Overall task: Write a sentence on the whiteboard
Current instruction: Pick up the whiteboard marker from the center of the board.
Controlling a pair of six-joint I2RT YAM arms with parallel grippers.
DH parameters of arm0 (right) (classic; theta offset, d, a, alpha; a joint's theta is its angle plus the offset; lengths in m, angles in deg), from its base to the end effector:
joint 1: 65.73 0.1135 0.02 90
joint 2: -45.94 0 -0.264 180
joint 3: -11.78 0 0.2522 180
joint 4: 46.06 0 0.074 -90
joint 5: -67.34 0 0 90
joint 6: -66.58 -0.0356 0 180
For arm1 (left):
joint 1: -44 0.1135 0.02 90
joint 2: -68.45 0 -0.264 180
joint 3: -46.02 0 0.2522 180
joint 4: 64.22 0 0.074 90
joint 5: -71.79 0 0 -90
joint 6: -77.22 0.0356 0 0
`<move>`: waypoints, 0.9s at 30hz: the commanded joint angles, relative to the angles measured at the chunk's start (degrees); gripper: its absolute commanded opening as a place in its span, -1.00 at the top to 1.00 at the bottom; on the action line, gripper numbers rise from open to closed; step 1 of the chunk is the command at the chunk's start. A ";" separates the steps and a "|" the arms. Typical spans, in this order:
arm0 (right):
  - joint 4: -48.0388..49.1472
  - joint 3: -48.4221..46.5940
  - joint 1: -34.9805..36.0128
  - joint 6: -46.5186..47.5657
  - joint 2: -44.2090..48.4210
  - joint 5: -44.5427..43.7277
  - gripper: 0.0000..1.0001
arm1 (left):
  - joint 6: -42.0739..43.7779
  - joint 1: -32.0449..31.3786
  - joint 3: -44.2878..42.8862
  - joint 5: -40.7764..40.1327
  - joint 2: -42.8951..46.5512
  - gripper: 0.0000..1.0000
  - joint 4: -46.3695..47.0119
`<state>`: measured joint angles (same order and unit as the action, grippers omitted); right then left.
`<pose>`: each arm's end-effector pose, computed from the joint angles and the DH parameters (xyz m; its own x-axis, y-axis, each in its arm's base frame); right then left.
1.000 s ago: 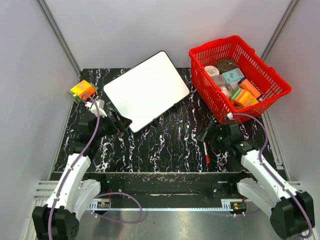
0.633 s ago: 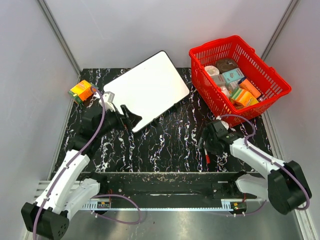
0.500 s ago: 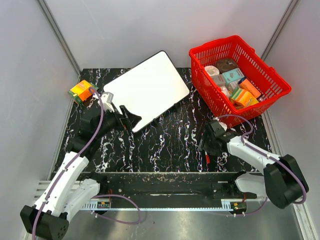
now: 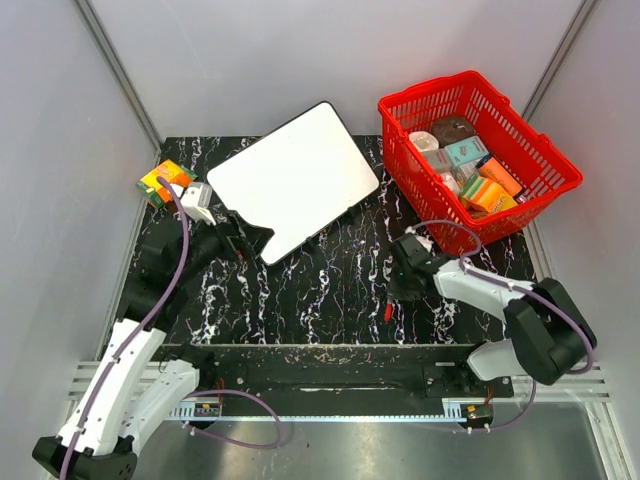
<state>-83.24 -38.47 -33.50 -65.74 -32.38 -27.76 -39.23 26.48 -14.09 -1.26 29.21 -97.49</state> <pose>0.2004 0.1226 0.1540 -0.9045 0.2225 -0.3639 0.1477 0.9638 0.2222 0.1463 -0.0571 0.3471 -0.4325 -0.3102 -0.8466 0.4097 0.7688 -0.4911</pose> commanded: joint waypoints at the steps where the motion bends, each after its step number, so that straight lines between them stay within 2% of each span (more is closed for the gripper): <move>1: -3.12 -1.56 4.59 2.16 -7.89 -0.34 1.00 | 2.37 -0.15 -5.76 -2.01 0.13 -0.98 -3.25; 8: -6.64 -9.73 14.43 4.44 -11.06 -2.28 1.00 | 5.63 -0.15 -10.08 -1.31 -1.18 -0.98 -11.07; 13: -4.36 -12.81 15.14 7.61 -6.24 1.40 1.00 | 3.79 -0.15 -8.24 1.59 -2.94 -0.98 -11.70; 16: -0.32 -12.29 15.14 9.63 -0.88 4.91 1.00 | 0.54 -0.15 -4.11 6.06 -3.64 -0.98 -7.58; 19: 4.86 -10.89 15.14 10.16 4.48 10.98 1.00 | -5.95 -0.15 2.12 14.40 -5.05 -0.98 2.95; 20: 7.48 -10.19 15.14 9.81 6.85 12.21 1.00 | -10.85 -0.32 4.05 19.04 -6.18 -0.94 11.60; 21: 8.21 -9.92 15.14 9.81 8.00 13.96 1.00 | -13.07 -0.85 7.12 20.30 -6.89 -0.92 15.60; 23: 10.31 -9.48 15.14 9.46 10.63 15.47 1.00 | -15.89 -4.18 8.46 20.23 -9.87 -0.92 22.63; 27: 10.41 -9.92 15.14 9.28 12.40 18.37 1.00 | -15.99 -11.30 6.19 18.03 -16.82 -0.92 25.48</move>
<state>-76.35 -48.44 -18.59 -57.04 -21.59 -14.95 -50.66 20.29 -5.44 13.58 16.51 -86.28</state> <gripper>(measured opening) 0.022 0.961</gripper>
